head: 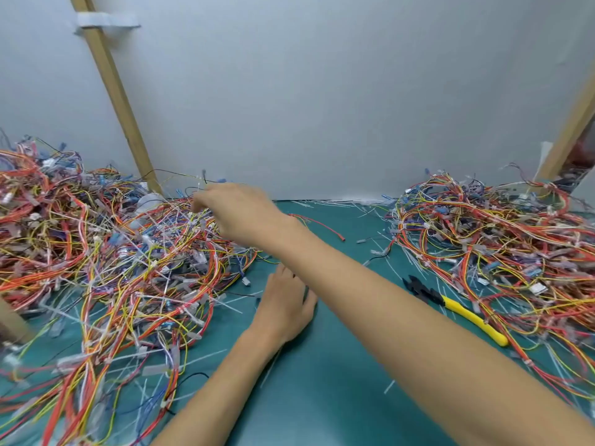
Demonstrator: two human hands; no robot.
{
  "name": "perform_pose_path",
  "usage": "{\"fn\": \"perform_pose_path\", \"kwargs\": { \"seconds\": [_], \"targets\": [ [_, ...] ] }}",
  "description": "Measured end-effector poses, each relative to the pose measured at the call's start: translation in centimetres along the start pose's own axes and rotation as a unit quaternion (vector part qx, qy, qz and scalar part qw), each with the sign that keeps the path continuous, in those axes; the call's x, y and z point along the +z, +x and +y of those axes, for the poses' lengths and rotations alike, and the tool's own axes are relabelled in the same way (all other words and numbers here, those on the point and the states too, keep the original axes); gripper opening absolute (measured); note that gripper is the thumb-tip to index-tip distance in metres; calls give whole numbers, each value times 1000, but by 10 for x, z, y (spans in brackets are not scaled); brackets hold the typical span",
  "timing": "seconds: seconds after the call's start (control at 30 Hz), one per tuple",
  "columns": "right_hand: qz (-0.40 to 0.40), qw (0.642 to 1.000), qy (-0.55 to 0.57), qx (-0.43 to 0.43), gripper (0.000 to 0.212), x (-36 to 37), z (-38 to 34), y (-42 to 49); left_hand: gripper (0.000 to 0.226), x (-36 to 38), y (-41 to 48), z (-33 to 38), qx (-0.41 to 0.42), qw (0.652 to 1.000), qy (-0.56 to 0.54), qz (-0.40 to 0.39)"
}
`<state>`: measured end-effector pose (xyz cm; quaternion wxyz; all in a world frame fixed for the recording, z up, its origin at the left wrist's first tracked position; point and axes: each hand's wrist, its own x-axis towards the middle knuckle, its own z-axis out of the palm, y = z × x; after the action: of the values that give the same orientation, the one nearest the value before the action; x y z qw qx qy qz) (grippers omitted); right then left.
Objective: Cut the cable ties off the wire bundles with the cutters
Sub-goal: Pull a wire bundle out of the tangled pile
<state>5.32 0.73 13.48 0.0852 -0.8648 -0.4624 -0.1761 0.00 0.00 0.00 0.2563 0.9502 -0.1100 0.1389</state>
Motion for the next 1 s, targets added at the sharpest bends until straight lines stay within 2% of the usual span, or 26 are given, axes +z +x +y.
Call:
{"fn": "perform_pose_path", "kwargs": {
  "seconds": [0.03, 0.1, 0.2, 0.27, 0.33, 0.4, 0.5, 0.57, 0.7, 0.9, 1.0],
  "targets": [
    [-31, 999, -25, -1, 49, 2, -3, 7, 10, -1, -1, -1, 1, 999, -36, 13],
    [-81, 996, -37, 20, 50, 13, -2, 15, 12, -4, -4, 2, 2, 996, -77, 49],
    [-99, 993, -33, 54, 27, 25, 5, 16, 28, -2, -5, 1, -5, 994, -93, 59],
    [-54, 997, -20, 56, 16, 27, 11, 13, 31, -3, 0, -3, -4, 995, -89, 49],
    [-17, 997, 8, 71, 14, 25, 18, 11, 6, 0, 4, -12, 12, 1000, 17, 8],
    [27, 993, 56, 100, 16, 16, 27, 8, 17, 1, 7, -30, 38, 991, 127, 18],
    [104, 979, 97, 145, 14, -4, 47, 5, 34, -14, 13, -54, 39, 975, 201, 87],
    [130, 972, 98, 169, 15, -19, 61, 4, 43, -24, 18, -66, 25, 965, 244, 94],
    [197, 950, 130, 203, 16, -52, 86, -4, 52, -38, 26, -81, -8, 956, 283, 70],
    [305, 925, 124, 189, 14, -100, 108, -23, 50, -62, 39, -105, 64, 953, 292, 55],
    [414, 868, 133, 241, 11, -131, 135, -40, 60, -74, 38, -123, 53, 951, 305, 14]
  ]
}}
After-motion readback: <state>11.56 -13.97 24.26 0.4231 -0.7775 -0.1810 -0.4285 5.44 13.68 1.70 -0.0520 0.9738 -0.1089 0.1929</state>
